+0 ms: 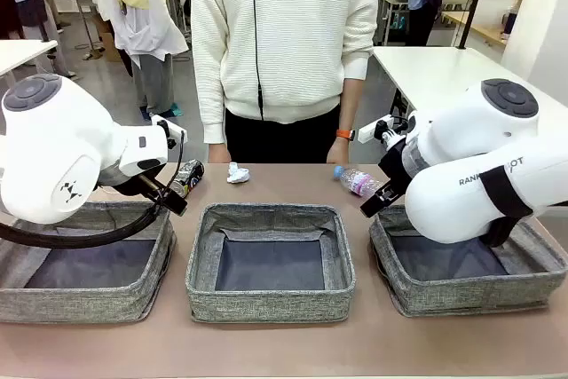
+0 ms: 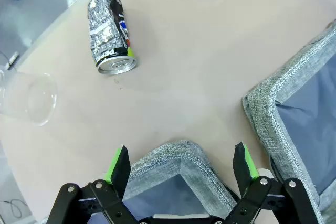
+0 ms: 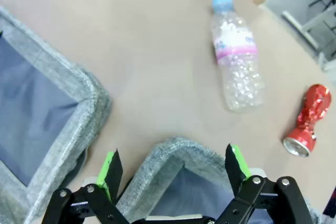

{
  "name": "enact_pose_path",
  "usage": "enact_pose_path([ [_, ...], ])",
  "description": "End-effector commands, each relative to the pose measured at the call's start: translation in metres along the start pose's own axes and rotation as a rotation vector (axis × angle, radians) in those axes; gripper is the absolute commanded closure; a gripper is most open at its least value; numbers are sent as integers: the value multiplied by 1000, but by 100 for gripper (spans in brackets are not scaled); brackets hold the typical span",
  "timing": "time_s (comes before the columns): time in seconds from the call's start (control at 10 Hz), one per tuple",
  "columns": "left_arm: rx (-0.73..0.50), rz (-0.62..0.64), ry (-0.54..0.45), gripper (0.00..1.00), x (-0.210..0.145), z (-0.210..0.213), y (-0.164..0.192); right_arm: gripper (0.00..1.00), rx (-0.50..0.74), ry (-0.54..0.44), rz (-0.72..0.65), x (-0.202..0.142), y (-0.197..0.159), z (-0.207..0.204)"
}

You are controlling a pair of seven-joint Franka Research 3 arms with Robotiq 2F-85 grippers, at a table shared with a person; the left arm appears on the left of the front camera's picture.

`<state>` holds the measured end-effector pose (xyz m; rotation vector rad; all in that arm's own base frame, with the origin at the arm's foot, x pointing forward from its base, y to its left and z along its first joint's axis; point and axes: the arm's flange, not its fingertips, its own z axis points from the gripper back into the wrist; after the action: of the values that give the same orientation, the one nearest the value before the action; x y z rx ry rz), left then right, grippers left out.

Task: Sort the waste into the appropriate baskets.
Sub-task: Pick up the waste item pointed out by the person.

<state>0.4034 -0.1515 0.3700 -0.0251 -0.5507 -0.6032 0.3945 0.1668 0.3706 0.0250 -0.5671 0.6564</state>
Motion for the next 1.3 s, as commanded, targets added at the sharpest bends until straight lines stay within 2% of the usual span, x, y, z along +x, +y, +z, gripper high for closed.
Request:
enact_pose_path([
  [0.0,0,0,0,0,0,0,0,0,0,0,0,0,0,0],
  [1.1,0,0,0,0,0,0,0,0,0,0,1,0,0,0],
  [1.2,51,-15,-20,0,7,53,10,0,-79,-9,-21,11,-10,51],
])
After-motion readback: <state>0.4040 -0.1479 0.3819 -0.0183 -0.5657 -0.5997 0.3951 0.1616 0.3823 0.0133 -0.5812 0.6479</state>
